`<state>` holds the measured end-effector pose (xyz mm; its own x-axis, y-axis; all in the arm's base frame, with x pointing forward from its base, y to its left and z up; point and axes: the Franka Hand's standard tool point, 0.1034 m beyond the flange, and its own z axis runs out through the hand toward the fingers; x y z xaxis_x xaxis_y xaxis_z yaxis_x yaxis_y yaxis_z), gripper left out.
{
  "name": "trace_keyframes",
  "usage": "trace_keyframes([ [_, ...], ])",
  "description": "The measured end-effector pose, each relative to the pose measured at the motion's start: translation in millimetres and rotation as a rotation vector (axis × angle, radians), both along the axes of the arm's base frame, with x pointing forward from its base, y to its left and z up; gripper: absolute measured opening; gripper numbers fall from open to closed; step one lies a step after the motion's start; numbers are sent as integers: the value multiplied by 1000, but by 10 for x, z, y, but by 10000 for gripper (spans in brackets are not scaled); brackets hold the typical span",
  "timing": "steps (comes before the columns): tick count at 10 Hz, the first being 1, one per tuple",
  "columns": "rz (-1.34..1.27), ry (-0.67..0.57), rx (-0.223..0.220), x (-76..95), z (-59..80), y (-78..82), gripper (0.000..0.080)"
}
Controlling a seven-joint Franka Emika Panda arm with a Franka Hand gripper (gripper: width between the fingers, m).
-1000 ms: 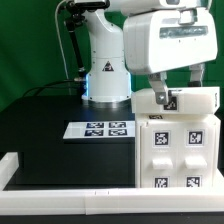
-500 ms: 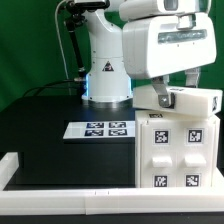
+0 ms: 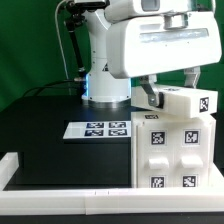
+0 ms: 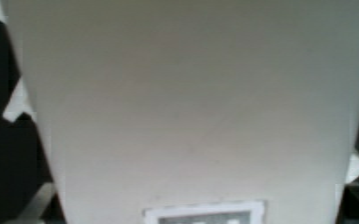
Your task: Assemble cabinet
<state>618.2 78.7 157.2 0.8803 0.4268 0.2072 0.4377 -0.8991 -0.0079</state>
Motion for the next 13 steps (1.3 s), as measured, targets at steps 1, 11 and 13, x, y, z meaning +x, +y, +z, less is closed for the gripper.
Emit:
trace_keyframes([
  [1, -91, -15, 20, -21, -22, 4, 559],
  [11, -825, 40, 206, -46, -70, 60, 546],
  [13, -1027, 62, 253, -53, -77, 59, 546],
])
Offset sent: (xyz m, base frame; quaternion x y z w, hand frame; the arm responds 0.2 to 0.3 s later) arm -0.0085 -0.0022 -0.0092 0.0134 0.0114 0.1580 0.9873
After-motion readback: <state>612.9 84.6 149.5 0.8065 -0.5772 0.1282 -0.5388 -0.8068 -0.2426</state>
